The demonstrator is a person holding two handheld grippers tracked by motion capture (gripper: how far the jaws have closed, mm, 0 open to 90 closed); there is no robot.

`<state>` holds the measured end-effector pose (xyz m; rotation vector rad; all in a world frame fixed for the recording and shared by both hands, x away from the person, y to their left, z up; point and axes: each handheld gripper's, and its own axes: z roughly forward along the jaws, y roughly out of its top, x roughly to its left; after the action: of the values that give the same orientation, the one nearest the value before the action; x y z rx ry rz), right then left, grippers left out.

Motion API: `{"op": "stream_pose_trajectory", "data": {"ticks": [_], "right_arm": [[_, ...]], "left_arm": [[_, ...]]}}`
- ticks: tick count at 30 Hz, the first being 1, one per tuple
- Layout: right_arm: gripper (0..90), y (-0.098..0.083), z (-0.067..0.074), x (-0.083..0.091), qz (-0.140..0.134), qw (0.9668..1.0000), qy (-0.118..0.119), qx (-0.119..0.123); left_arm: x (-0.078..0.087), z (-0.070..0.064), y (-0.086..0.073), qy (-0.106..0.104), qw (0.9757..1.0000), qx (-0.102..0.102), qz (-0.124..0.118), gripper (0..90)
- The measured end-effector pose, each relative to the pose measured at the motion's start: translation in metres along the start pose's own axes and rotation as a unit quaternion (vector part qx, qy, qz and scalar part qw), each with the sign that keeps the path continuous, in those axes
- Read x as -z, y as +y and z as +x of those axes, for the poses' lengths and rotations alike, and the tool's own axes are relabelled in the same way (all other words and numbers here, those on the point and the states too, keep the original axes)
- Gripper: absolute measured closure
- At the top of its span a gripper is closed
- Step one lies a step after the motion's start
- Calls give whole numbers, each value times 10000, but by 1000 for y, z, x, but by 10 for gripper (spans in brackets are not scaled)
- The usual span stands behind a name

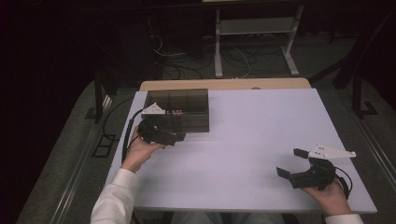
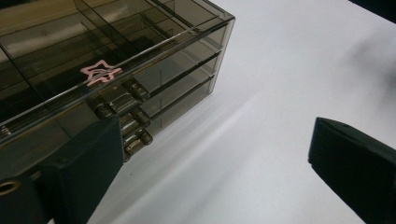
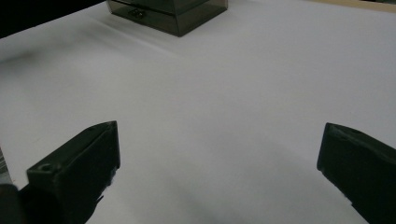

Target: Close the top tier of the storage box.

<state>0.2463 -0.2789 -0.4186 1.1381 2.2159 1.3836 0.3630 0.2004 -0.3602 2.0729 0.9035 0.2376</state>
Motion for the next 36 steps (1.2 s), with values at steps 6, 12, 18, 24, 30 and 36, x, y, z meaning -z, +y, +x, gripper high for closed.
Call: {"op": "stream_pose_trajectory", "data": {"ticks": [6,12,18,24,30,36], "right_arm": [[0,0,0,0,-9,10000,-1,-9],[0,0,0,1,-10,10000,-2,-10],[0,0,0,0,-1,10000,-3,-8],[0,0,0,0,-16,10000,-5,-2],[0,0,1,1,-20,10000,-6,-5],[0,0,1,1,-24,10000,-8,-8]], "left_arm": [[3,-5,-8,169,9998,-21,-122,0],[6,-8,-19,125,9997,11,-222,0],[13,-12,-29,112,9993,14,-366,0],[17,-17,-37,70,9990,7,-443,0],[23,-26,-44,3,9986,-108,-516,0],[31,-32,-54,29,9980,-151,-608,0]]}}
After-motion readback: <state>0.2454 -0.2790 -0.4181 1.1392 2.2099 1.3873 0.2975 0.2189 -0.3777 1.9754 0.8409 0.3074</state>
